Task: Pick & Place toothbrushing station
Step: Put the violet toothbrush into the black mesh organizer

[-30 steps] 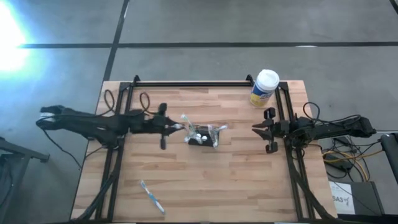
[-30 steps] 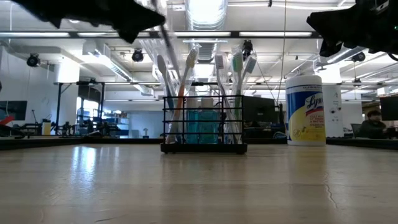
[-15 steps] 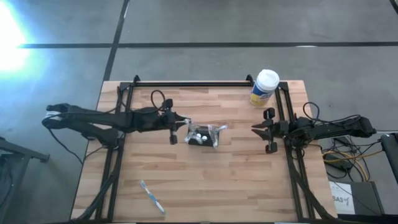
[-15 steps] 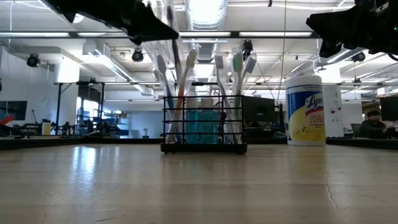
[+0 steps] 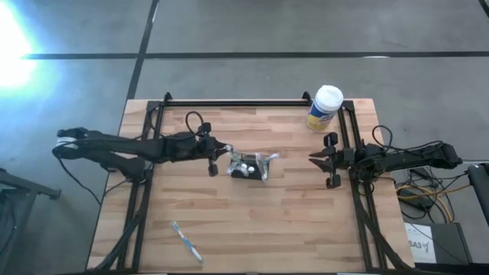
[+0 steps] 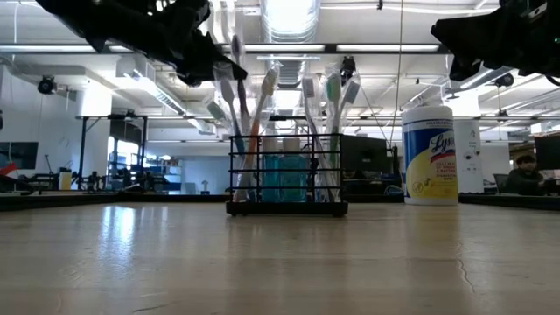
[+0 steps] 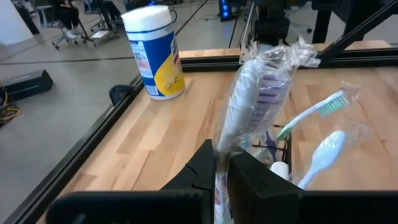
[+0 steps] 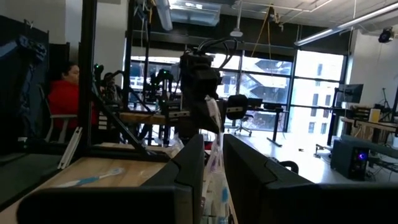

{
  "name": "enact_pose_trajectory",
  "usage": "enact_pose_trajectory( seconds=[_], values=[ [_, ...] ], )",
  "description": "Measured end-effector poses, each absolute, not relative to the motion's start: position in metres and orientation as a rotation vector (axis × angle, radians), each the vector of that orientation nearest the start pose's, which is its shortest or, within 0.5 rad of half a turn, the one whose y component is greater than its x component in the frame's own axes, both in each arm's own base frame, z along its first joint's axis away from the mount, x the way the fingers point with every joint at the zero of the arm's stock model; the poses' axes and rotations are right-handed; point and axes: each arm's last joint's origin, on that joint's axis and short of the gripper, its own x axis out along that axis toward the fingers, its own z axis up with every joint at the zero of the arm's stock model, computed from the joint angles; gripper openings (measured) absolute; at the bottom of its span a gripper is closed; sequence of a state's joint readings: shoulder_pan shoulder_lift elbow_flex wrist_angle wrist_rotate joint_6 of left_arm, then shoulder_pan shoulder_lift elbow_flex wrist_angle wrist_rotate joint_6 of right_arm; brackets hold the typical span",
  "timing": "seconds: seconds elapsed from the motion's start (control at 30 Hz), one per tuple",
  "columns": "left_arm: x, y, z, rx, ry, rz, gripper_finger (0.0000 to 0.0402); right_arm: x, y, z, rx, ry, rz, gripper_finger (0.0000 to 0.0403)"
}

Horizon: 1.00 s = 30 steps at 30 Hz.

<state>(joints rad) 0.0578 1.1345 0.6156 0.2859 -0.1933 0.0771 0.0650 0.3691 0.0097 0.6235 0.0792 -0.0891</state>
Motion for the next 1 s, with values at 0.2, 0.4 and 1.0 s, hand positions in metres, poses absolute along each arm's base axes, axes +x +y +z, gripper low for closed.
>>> enact_pose_trajectory(
  seconds=[0.2, 0.4, 1.0],
  values=[
    [0.253, 0.025, 0.241, 0.075, 0.261, 0.233, 0.0021, 0.117, 0.005, 0.194, -0.069, -0.263, -0.026, 0.0057],
    [0.269, 0.027, 0.222, 0.059, 0.285, 0.229, 0.0021, 0.117, 0.005, 0.194, -0.069, -0.263, -0.026, 0.0057],
    [0.274, 0.032, 0.187, 0.034, 0.315, 0.248, 0.0021, 0.117, 0.005, 0.194, -0.066, -0.263, -0.026, 0.0057]
  ],
)
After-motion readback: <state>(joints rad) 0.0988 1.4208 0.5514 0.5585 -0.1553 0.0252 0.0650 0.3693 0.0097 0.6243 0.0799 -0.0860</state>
